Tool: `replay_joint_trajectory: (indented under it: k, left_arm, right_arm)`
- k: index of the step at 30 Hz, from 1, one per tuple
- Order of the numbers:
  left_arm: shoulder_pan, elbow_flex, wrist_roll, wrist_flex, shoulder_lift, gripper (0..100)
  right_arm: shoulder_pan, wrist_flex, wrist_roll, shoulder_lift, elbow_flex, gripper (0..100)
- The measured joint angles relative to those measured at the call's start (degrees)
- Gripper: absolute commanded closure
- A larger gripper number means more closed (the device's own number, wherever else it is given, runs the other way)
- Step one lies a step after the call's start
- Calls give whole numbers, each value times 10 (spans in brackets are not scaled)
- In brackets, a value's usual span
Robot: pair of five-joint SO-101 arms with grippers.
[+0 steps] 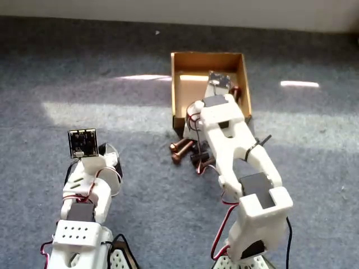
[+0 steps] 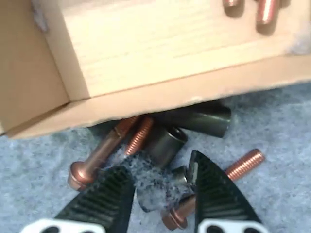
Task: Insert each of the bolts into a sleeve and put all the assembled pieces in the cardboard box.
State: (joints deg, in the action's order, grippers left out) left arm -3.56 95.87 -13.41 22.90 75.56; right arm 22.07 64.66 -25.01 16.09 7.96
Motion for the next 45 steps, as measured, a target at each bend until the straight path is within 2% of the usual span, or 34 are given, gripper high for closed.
replay_joint_trajectory:
  k: [5, 16, 20, 23, 29, 35, 45]
  left_arm:
    - [0, 0, 0, 0, 0, 993]
    - [0, 0, 0, 0, 0, 993]
    - [0, 0, 0, 0, 0, 993]
    - [0, 0, 0, 0, 0, 993]
    - [0, 0, 0, 0, 0, 993]
    - [0, 0, 0, 0, 0, 993]
    - [0, 0, 0, -2, 0, 989]
  right_arm:
    - [-1, 11, 0, 55, -27, 906]
    - [-2, 48, 0, 59, -44, 926]
    - [-2, 48, 0, 69, -45, 997]
    - [-3, 50, 1, 69, -45, 992]
    - [-2, 117, 53, 62, -62, 992]
    - [-2, 145, 58, -72, -50, 992]
    - [-1, 123, 62, -344, 136, 993]
